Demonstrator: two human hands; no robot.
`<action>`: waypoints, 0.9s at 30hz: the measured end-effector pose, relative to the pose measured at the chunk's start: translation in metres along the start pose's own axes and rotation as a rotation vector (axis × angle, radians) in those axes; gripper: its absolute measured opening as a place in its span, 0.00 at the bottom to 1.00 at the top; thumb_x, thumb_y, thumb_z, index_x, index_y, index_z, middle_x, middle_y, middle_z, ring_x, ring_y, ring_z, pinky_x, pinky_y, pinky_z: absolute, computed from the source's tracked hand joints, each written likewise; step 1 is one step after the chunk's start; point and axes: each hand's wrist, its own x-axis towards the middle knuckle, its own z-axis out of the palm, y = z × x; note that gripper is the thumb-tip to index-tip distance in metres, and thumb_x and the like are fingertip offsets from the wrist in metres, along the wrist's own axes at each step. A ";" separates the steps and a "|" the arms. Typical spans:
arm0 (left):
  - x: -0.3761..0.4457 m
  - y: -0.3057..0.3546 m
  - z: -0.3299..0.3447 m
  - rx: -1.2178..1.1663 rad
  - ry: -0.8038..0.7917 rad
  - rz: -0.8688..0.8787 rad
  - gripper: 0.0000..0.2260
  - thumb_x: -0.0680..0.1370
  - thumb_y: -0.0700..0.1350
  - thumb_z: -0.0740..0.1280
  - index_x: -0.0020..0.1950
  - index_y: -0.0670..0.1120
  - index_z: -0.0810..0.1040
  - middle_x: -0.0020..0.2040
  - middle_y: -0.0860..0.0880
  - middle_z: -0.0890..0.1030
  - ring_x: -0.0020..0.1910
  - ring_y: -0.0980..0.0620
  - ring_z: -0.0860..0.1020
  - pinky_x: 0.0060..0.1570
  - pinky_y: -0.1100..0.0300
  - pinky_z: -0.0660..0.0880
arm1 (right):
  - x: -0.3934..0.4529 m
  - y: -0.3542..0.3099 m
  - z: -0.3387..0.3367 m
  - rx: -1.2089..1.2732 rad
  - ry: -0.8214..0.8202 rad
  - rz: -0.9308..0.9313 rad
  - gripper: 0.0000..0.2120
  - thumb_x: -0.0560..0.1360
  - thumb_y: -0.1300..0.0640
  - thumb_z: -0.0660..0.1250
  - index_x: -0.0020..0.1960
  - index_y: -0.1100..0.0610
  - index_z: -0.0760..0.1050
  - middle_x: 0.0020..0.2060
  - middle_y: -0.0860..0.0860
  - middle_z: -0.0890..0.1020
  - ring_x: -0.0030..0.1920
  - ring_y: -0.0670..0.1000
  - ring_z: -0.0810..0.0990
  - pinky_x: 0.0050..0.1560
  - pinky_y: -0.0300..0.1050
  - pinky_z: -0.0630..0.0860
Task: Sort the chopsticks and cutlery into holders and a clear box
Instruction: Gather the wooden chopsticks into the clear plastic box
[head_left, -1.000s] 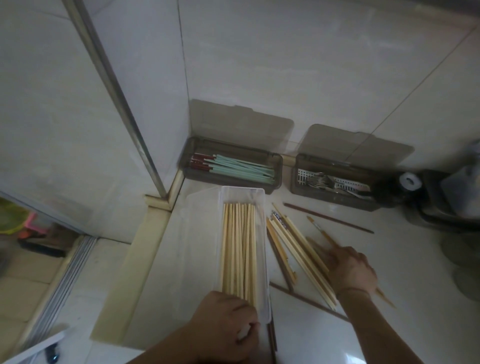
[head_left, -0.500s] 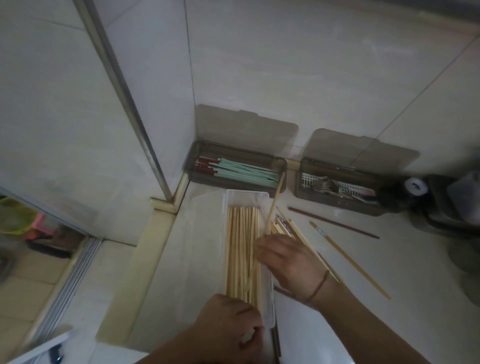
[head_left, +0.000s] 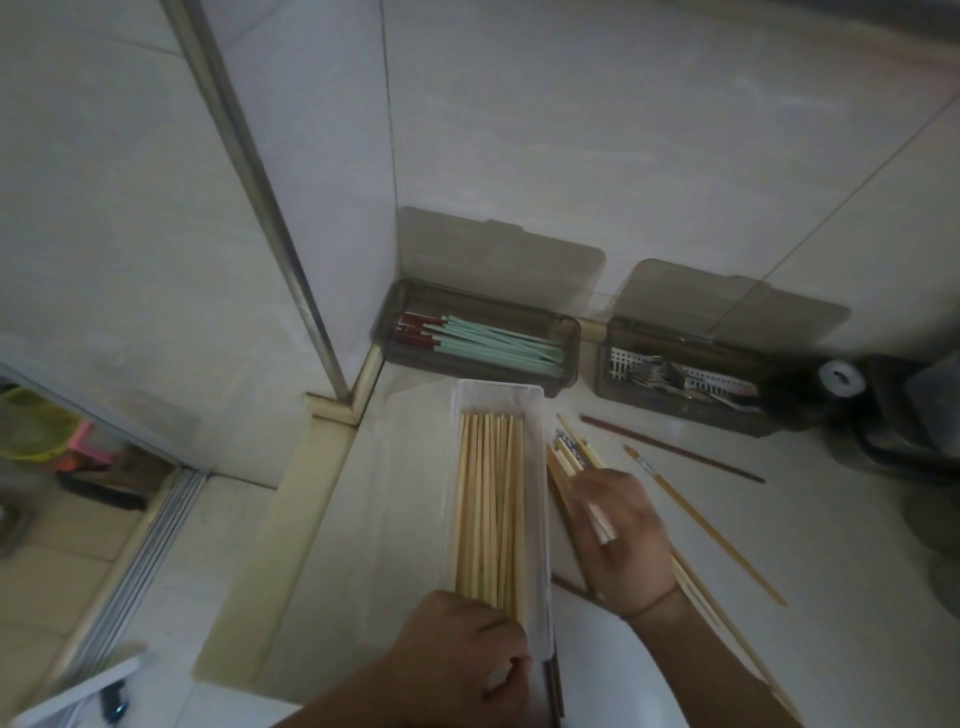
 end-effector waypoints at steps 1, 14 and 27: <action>0.000 0.000 0.000 0.005 0.005 0.001 0.07 0.70 0.47 0.72 0.35 0.51 0.75 0.29 0.52 0.73 0.27 0.55 0.71 0.27 0.62 0.69 | -0.005 0.010 -0.004 -0.056 0.061 0.168 0.07 0.74 0.59 0.64 0.46 0.57 0.80 0.45 0.51 0.82 0.48 0.48 0.78 0.50 0.40 0.75; 0.003 0.004 -0.002 0.017 -0.014 0.002 0.08 0.69 0.46 0.72 0.34 0.51 0.75 0.29 0.52 0.72 0.28 0.56 0.70 0.27 0.62 0.68 | -0.037 0.063 -0.026 -0.234 -0.097 0.903 0.09 0.74 0.65 0.64 0.50 0.60 0.81 0.46 0.58 0.80 0.43 0.59 0.79 0.49 0.39 0.67; 0.005 0.006 -0.003 -0.010 0.016 0.012 0.07 0.68 0.45 0.73 0.35 0.50 0.75 0.30 0.53 0.73 0.27 0.55 0.68 0.27 0.64 0.64 | -0.050 0.056 -0.062 -0.468 -0.550 1.023 0.04 0.75 0.54 0.64 0.44 0.47 0.75 0.48 0.51 0.80 0.48 0.55 0.80 0.47 0.43 0.75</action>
